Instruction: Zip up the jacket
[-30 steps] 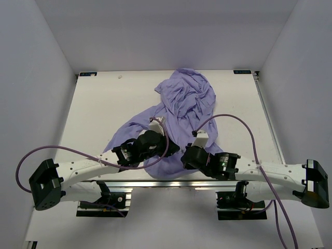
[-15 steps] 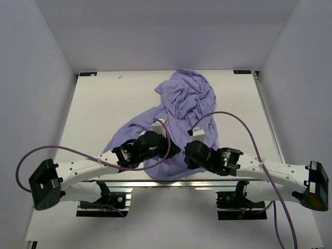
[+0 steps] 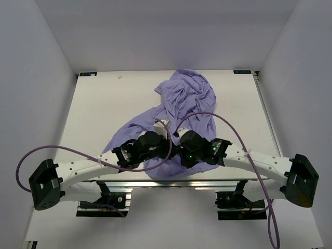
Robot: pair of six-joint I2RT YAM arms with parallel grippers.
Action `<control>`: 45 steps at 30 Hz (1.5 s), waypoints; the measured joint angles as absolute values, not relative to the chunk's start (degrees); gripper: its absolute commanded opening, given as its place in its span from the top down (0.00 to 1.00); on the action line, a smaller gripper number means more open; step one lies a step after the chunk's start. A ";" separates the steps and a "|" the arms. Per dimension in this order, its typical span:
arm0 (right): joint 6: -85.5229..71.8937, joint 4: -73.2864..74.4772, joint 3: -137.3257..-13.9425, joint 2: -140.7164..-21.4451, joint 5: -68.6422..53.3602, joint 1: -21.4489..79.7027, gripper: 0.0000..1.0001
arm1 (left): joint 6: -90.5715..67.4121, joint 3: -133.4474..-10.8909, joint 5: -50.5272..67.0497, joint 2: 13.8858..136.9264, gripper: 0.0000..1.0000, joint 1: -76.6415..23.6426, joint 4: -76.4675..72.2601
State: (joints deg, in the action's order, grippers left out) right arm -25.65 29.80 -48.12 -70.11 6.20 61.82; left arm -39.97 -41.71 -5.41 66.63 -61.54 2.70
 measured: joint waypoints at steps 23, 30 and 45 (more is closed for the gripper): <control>-21.98 36.05 -48.88 -67.94 6.15 61.21 1.00 | -38.83 -41.74 -7.05 66.63 1.00 -61.63 3.05; -22.48 37.36 -49.84 -66.43 9.39 60.64 1.00 | -38.17 -41.74 -6.85 66.63 1.00 -61.65 3.05; -20.71 35.14 -55.27 -66.28 15.97 56.45 1.00 | -35.79 -42.06 -3.86 66.76 1.00 -61.63 3.22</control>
